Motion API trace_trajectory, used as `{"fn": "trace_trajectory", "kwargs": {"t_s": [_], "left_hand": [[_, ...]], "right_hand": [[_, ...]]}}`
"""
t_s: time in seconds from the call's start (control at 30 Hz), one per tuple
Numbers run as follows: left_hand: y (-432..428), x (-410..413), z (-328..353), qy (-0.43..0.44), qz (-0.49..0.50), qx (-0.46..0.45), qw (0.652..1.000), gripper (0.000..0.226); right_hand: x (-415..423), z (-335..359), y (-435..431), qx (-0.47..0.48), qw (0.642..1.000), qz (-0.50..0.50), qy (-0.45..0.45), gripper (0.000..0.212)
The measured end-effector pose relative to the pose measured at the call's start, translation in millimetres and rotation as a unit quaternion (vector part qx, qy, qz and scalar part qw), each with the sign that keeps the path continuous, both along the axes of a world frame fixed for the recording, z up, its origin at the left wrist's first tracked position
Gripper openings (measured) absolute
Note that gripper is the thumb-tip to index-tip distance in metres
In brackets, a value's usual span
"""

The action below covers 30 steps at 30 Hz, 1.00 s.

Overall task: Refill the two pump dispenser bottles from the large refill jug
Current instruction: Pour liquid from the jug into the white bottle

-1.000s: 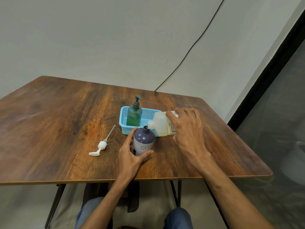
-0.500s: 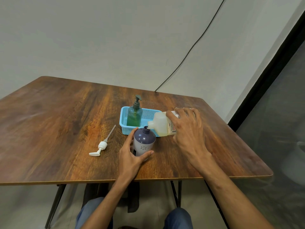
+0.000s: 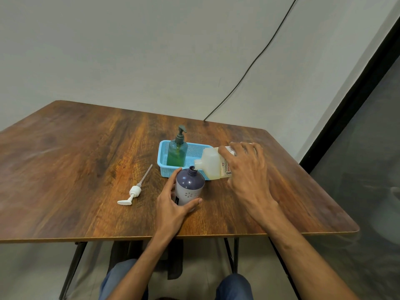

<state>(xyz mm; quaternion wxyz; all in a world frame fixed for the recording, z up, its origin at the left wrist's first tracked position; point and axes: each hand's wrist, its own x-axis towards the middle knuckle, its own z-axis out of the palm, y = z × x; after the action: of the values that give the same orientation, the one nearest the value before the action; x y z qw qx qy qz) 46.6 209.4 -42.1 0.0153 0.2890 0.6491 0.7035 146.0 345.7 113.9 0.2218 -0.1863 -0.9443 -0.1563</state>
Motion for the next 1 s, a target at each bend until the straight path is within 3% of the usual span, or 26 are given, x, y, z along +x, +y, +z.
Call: {"fn": "trace_trajectory", "kwargs": {"t_s": [1.0], "left_hand": [[-1.7,0.5,2.6,-0.007,-0.012,0.007,1.000,0.103]], "right_hand": [[-0.3,4.9,-1.7,0.021,1.000,-0.006,-0.018,0.066]]}}
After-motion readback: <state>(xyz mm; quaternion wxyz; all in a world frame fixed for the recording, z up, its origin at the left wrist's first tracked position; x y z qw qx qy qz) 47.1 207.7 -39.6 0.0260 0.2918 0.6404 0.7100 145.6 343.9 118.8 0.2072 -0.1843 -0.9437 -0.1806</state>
